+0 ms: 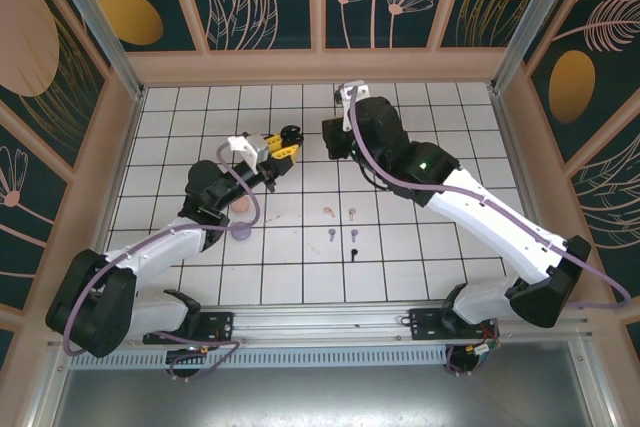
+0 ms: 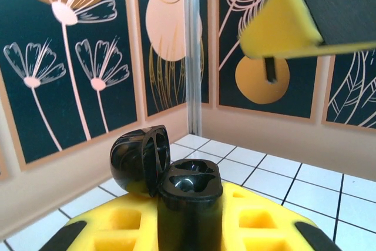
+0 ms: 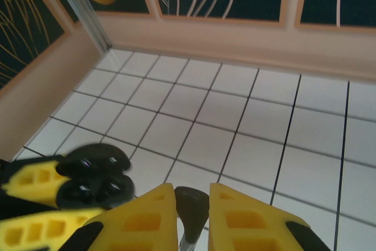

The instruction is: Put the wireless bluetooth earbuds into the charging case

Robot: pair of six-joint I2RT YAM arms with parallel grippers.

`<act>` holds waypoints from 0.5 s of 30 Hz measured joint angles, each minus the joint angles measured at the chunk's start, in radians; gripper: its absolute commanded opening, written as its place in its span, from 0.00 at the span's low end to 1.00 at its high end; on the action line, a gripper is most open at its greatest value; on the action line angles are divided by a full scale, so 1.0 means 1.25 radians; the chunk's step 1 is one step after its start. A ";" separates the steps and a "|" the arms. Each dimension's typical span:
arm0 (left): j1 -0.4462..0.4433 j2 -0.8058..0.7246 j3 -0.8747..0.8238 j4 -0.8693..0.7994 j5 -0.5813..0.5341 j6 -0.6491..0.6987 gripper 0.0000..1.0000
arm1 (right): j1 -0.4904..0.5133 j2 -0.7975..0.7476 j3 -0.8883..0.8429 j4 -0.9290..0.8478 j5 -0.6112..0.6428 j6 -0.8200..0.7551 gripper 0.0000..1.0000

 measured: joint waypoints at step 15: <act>-0.049 0.037 0.074 -0.009 -0.042 0.103 0.00 | 0.000 -0.042 -0.084 0.213 -0.085 -0.113 0.17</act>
